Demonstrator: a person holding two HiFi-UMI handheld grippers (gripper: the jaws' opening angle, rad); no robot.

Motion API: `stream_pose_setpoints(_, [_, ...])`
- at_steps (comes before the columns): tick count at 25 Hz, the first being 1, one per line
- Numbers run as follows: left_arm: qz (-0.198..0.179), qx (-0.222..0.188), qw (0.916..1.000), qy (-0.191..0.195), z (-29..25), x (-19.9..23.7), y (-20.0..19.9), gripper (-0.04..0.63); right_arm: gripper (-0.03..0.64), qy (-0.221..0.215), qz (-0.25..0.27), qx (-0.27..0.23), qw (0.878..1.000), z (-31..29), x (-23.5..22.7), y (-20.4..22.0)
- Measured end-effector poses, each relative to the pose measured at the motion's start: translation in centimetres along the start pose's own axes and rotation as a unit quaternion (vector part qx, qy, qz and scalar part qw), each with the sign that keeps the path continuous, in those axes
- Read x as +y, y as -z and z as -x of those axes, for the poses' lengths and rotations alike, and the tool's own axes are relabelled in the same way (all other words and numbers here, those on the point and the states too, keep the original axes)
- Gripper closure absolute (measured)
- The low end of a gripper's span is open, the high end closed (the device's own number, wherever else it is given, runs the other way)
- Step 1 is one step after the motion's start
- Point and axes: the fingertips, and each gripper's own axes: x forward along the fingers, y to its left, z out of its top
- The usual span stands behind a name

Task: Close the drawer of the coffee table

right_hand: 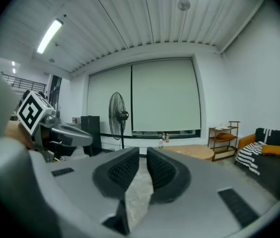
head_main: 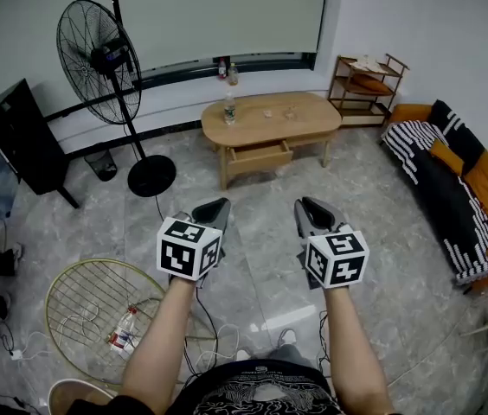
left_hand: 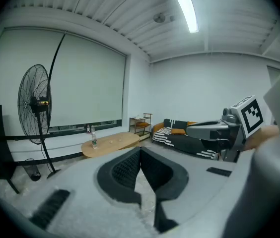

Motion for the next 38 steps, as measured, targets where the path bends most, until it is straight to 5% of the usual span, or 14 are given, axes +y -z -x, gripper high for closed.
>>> stream_pose_setpoints(14, [-0.006,0.008,0.9999,-0.014,-6.2,1.4,-1.5,0.594,0.447,-0.027,-0.001,0.003,1.0,-5.0,-4.6,-0.1])
stream_pose_setpoints(29, [0.005,0.025,0.9977,-0.064,-20.9,4.1,-5.8,0.594,0.317,-0.078,-0.015,0.014,0.997,-15.8,-17.9,-1.7])
stream_pose_setpoints(38, [0.011,0.038,0.9946,-0.095,-25.1,5.7,-6.7,0.594,0.31,-0.102,-0.024,0.019,0.994,-20.1,-21.7,-1.9])
